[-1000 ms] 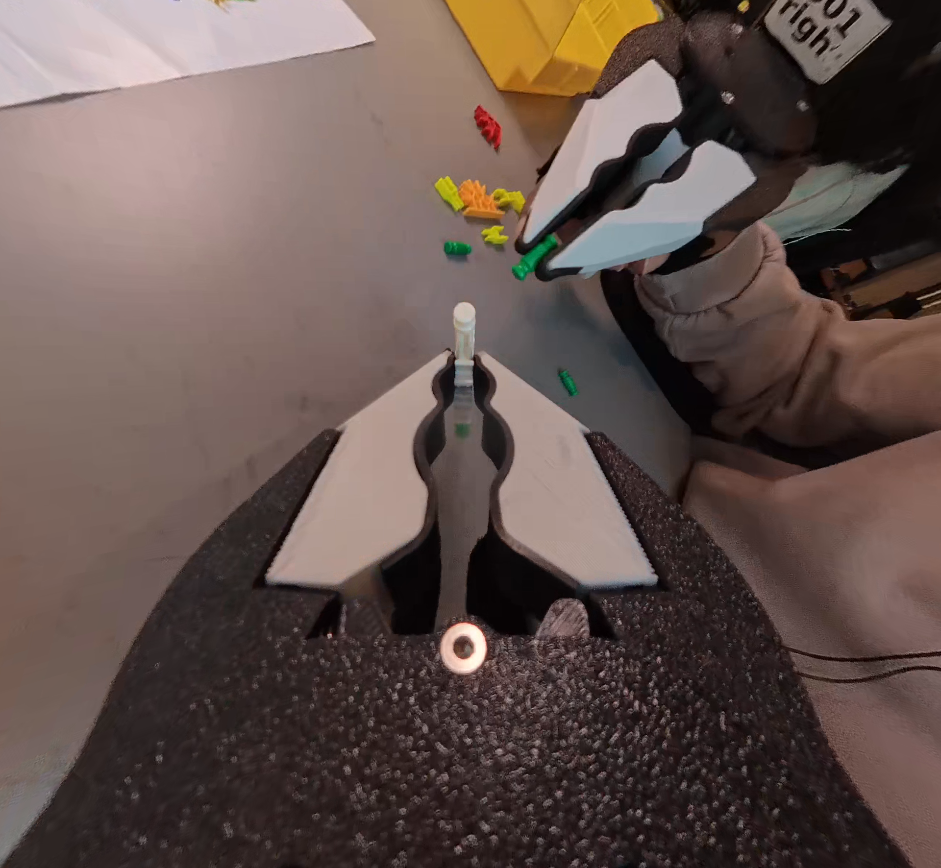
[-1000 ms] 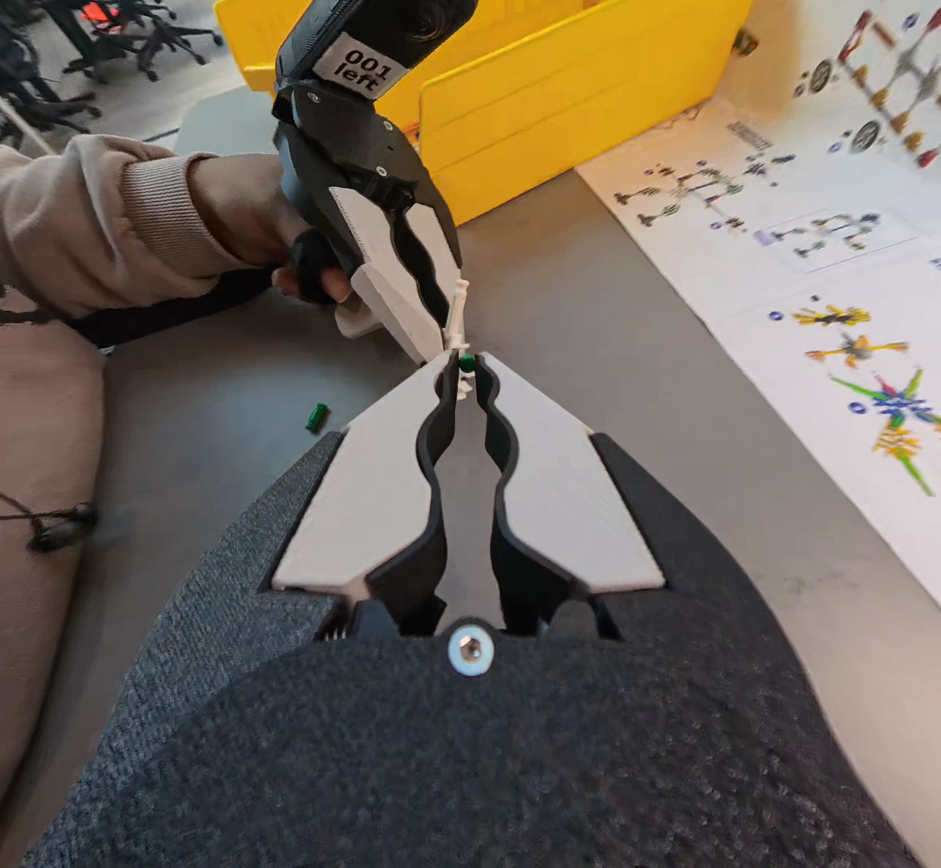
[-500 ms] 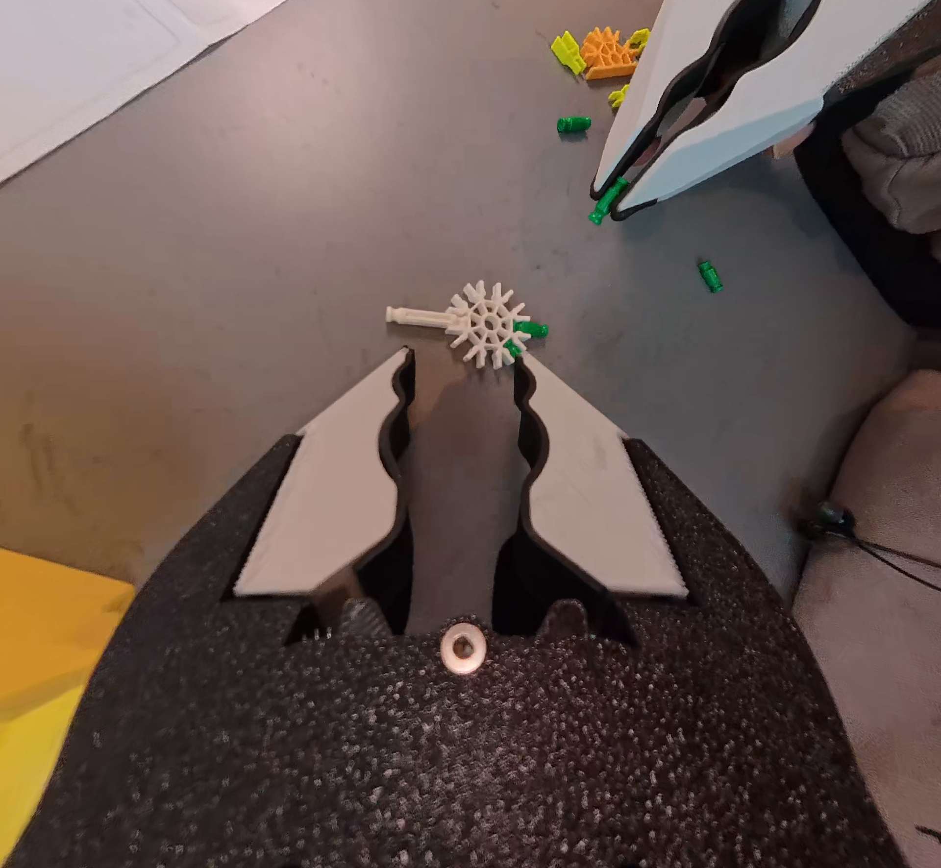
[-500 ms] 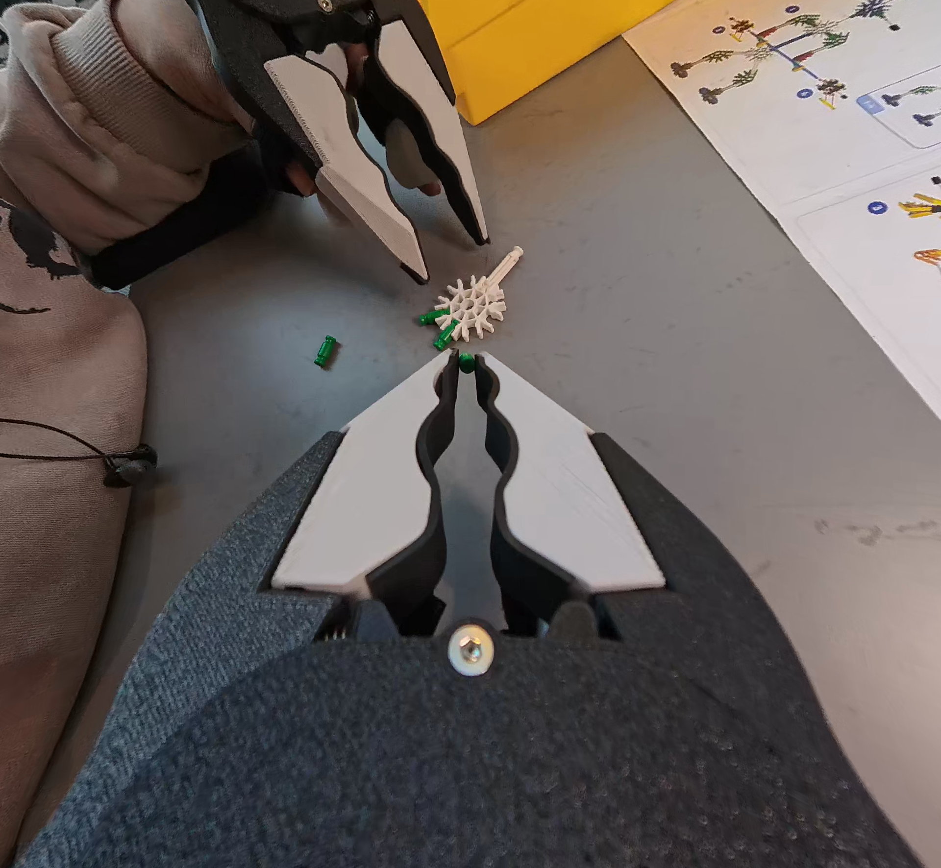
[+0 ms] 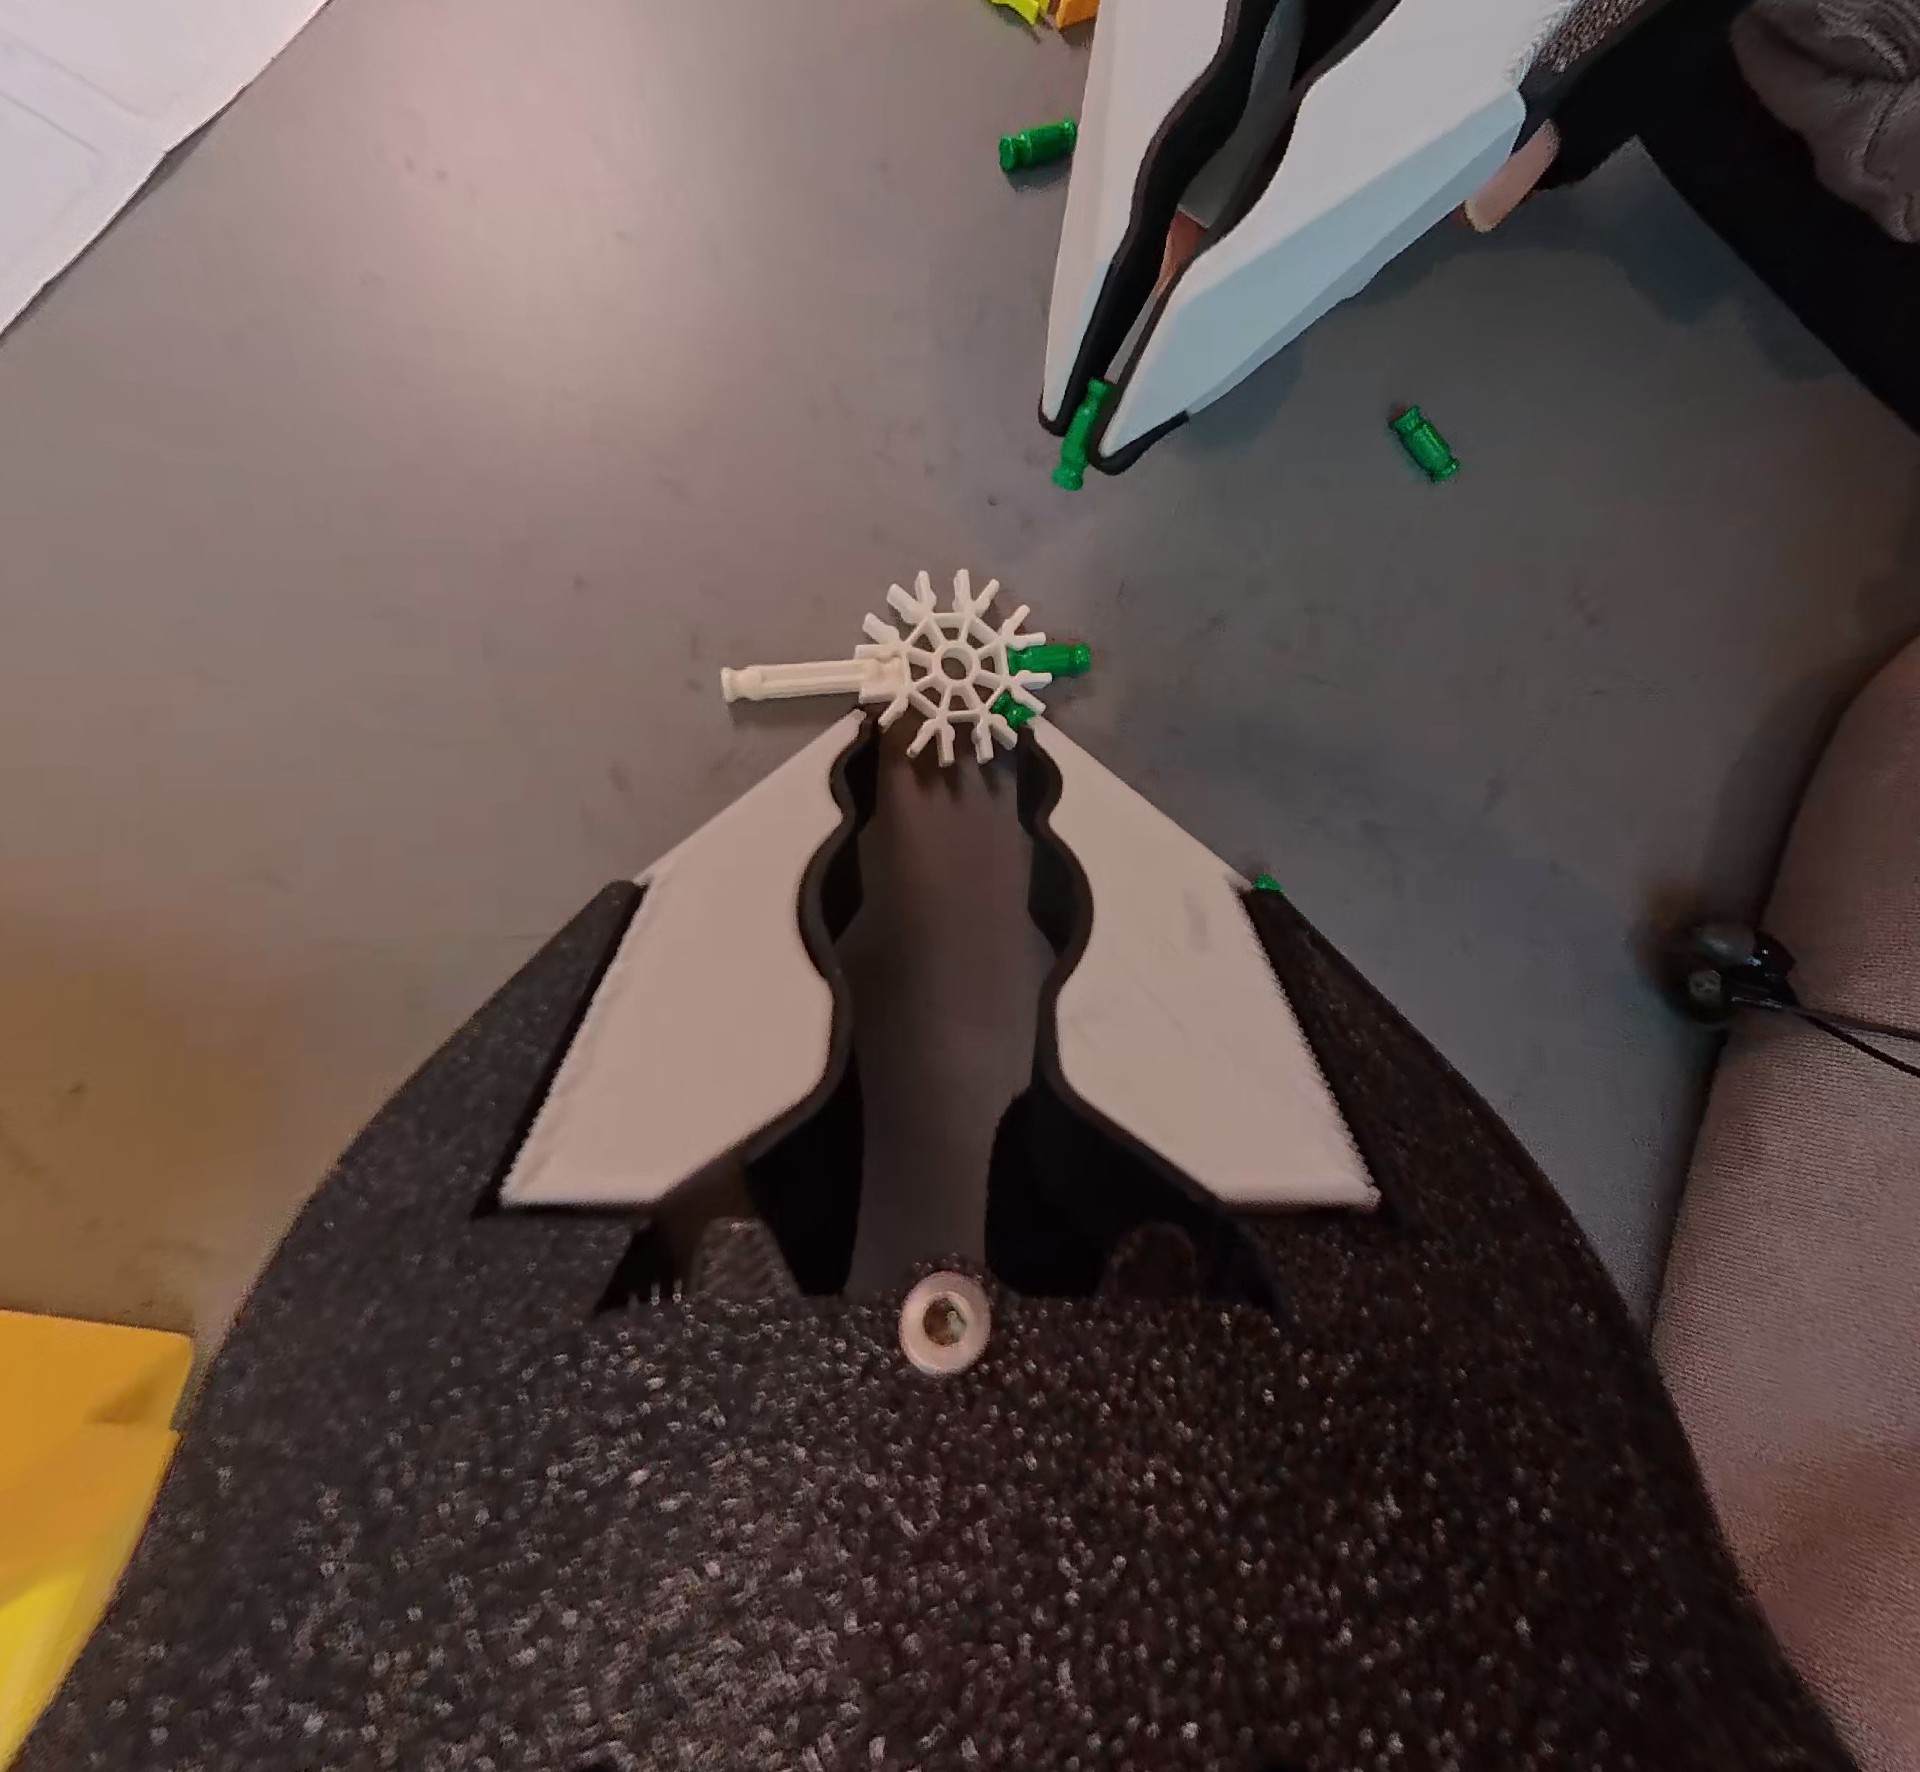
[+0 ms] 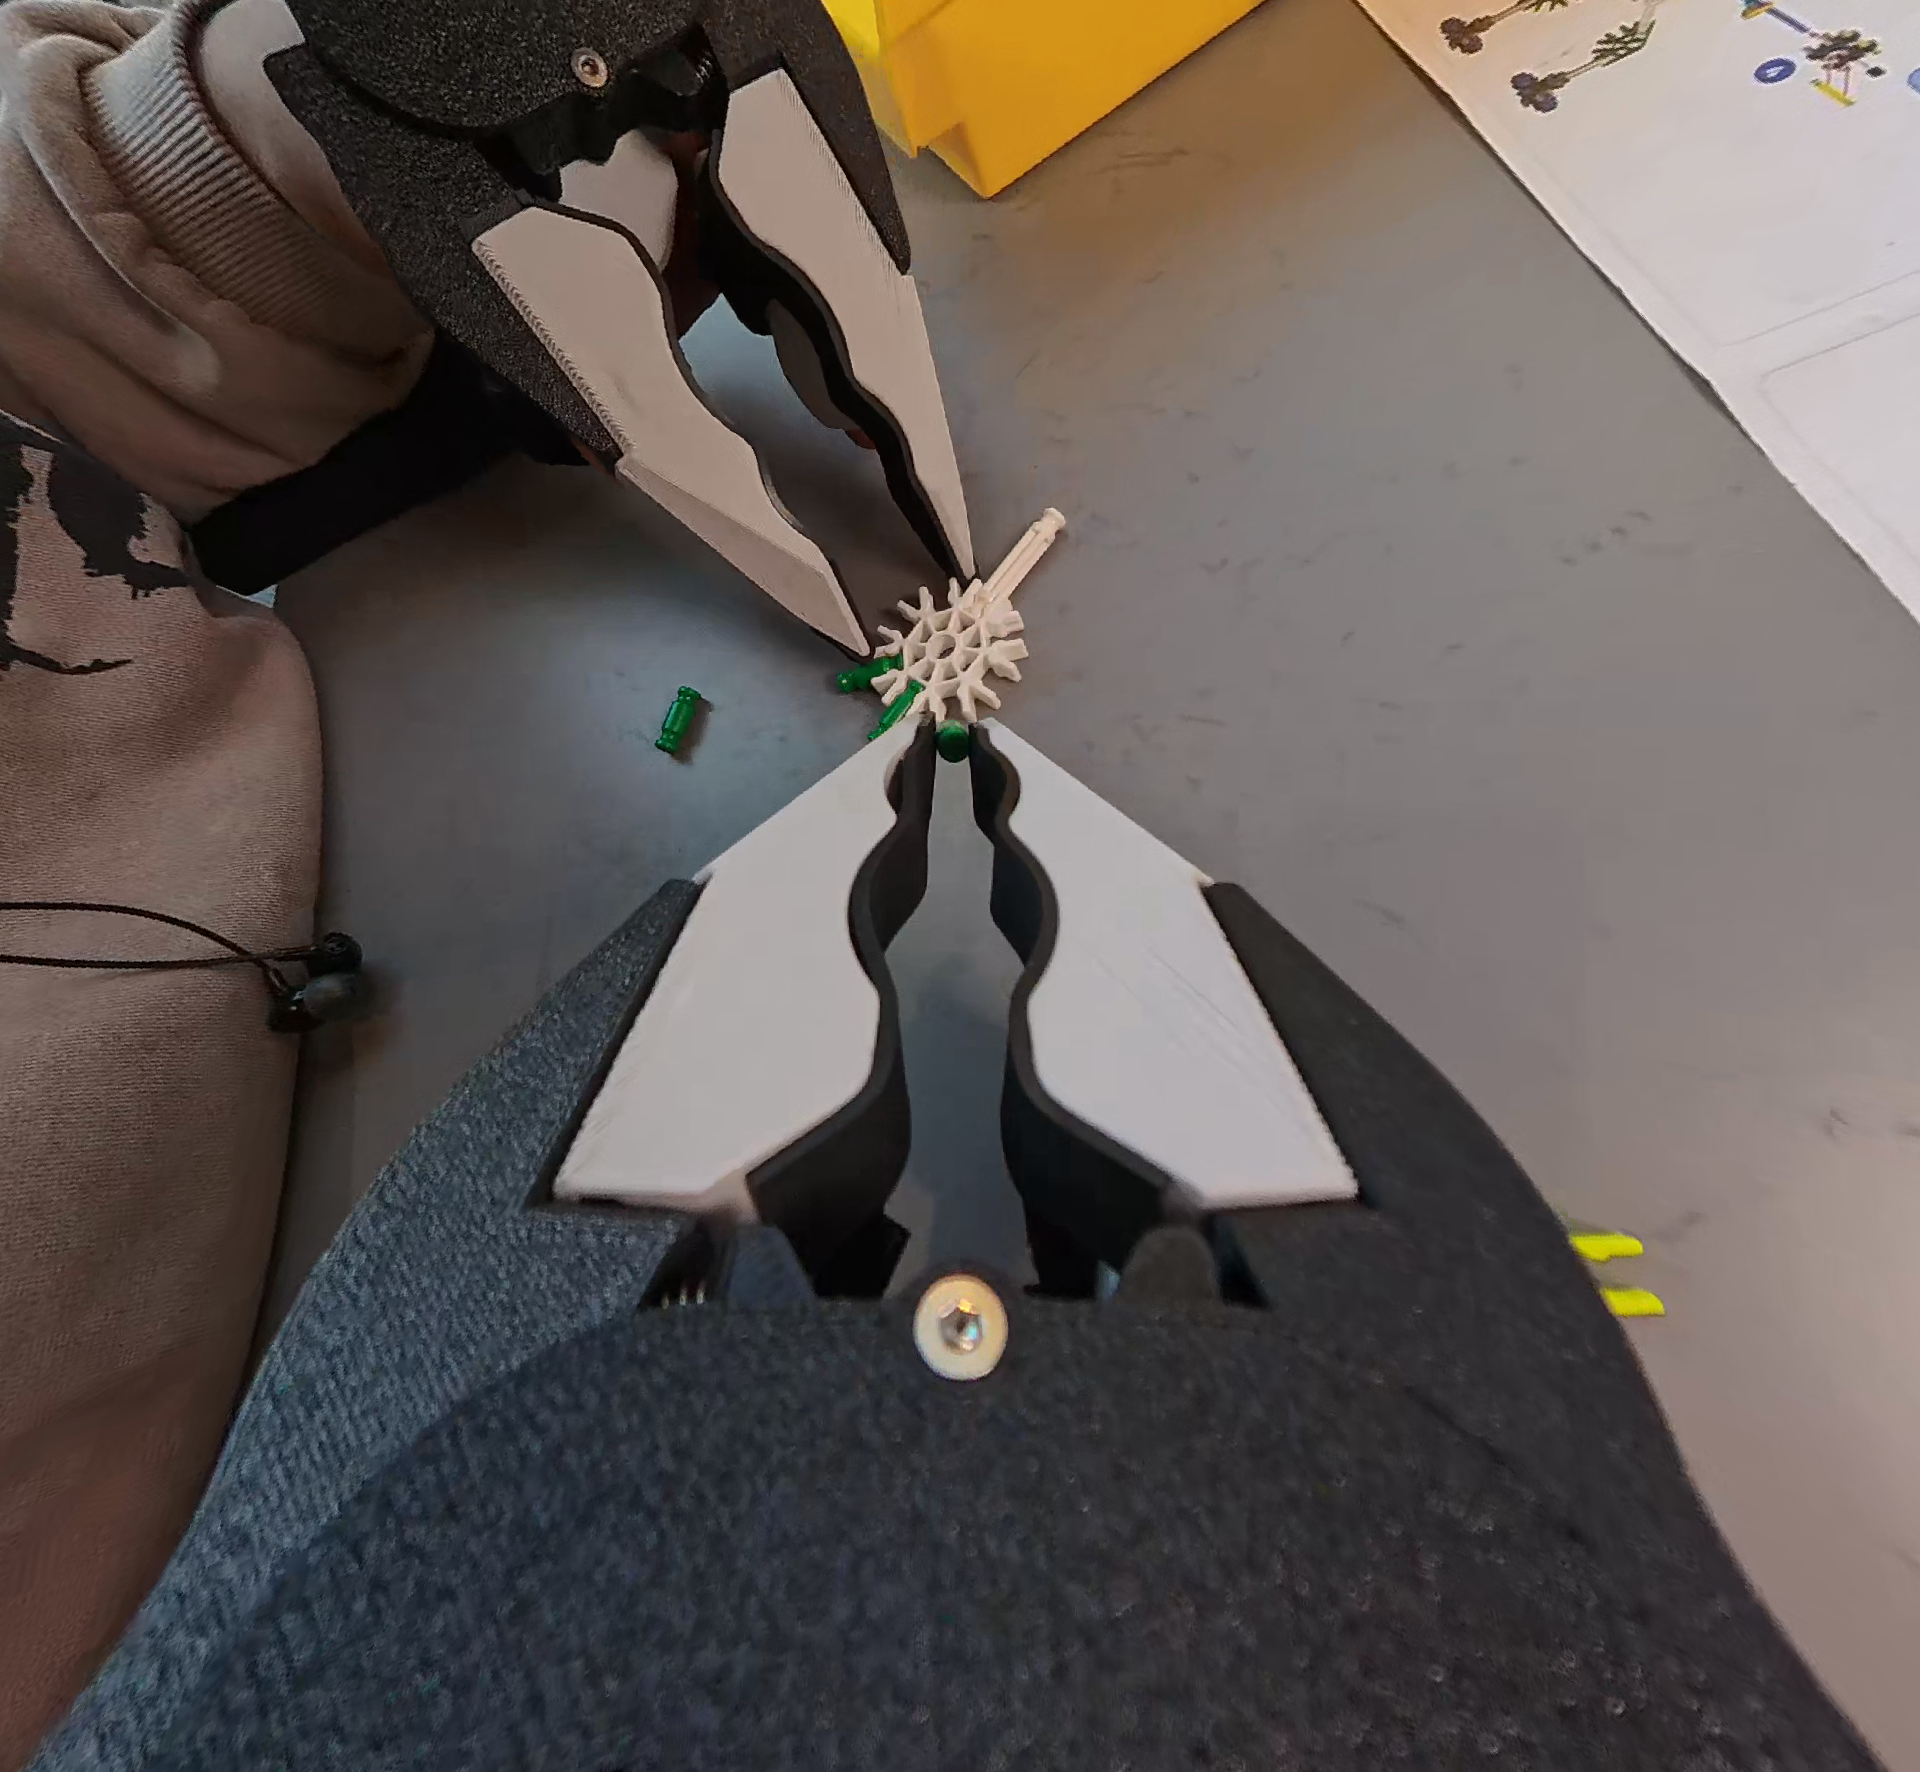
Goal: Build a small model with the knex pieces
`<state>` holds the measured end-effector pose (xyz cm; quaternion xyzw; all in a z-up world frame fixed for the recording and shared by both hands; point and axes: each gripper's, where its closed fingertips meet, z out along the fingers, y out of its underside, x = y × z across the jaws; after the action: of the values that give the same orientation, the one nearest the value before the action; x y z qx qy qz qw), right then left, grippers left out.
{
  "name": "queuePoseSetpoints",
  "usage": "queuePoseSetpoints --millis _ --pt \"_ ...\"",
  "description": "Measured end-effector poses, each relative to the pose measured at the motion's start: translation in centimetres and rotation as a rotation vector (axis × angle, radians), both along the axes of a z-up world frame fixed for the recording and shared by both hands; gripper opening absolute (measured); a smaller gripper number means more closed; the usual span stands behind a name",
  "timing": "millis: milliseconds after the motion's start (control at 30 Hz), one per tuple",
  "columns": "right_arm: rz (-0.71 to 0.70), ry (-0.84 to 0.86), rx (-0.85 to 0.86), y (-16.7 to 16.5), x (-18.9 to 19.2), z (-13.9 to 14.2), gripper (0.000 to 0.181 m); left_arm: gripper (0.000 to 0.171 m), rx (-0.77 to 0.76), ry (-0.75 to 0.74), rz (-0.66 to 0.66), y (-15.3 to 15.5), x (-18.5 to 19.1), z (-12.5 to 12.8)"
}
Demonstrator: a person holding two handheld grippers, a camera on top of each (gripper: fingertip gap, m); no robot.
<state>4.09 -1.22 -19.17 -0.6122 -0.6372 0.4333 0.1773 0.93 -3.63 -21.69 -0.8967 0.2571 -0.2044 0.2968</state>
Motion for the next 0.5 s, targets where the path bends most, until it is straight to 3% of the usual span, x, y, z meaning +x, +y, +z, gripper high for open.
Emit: queuePoseSetpoints --millis 200,333,500 --pt "0.079 -0.021 0.041 -1.5 -0.1 -0.6 0.005 0.026 -0.058 -0.065 -0.02 -1.5 0.8 1.1" --pt "0.112 -0.01 0.088 -1.9 -0.4 -0.6 0.005 0.023 0.005 -0.101 -0.017 -1.1 0.1 2.5" --pt "0.13 -0.012 0.188 -2.0 -1.3 -1.0 0.005 0.023 0.004 -0.015 -0.042 -0.9 0.2 0.9"
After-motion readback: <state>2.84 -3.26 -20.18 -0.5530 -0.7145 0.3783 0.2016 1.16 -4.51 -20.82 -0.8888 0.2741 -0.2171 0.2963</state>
